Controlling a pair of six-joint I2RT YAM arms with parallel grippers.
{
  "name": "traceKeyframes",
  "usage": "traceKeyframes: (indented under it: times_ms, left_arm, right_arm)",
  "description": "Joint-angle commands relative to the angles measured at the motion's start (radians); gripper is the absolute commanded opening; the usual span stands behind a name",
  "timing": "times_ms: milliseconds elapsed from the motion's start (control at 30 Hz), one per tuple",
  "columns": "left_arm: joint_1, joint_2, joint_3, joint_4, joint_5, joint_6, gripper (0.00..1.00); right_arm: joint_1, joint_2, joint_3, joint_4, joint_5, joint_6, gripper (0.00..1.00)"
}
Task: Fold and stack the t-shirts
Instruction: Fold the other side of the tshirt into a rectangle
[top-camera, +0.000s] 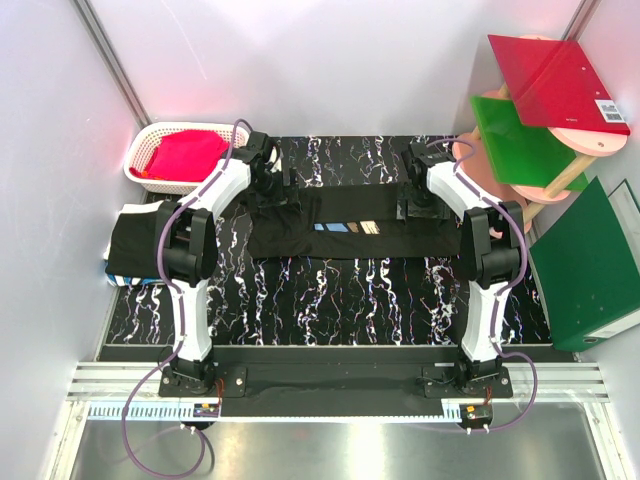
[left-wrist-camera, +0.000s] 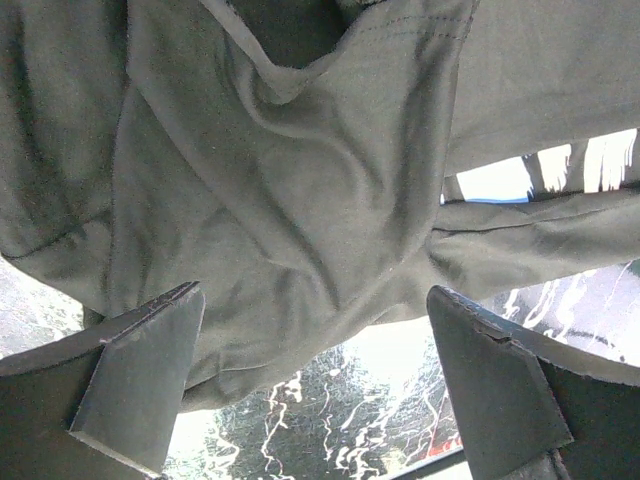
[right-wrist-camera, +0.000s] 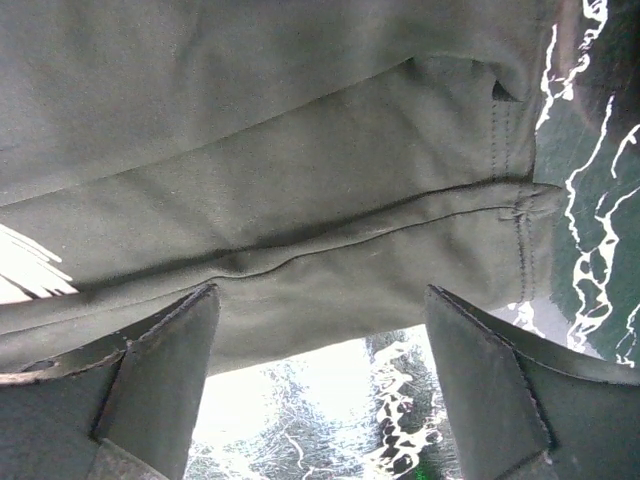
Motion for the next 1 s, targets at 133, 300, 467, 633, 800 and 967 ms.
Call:
traceKeyframes:
  times_ms: [133,300,467,633,800,967]
  left_arm:
    - [-0.002,-0.011,0.036,0.007,0.021,0.007,0.99]
    - [-0.002,-0.019,0.032,0.005,0.016,0.007,0.99]
    - [-0.002,-0.022,0.026,0.005,0.013,0.004,0.99]
    - [-0.002,-0.023,0.018,0.007,0.010,0.004,0.99]
    - [-0.004,-0.025,0.015,0.007,0.008,0.004,0.99]
    - [-0.004,-0.023,0.012,0.007,0.007,0.000,0.99]
  right_arm:
    - [0.005,0.072,0.003,-0.018,-0.060,0.011,0.84]
    - [0.005,0.100,0.006,-0.024,-0.077,0.017,0.79]
    - [0.007,0.115,0.007,-0.024,-0.109,0.011,0.54]
    - [0.005,0.117,-0.002,-0.010,-0.142,0.008,0.25]
    - [0.007,0.095,-0.007,-0.004,-0.157,0.000,0.10]
    - [0.007,0.040,-0.037,-0.010,-0.143,0.008,0.04]
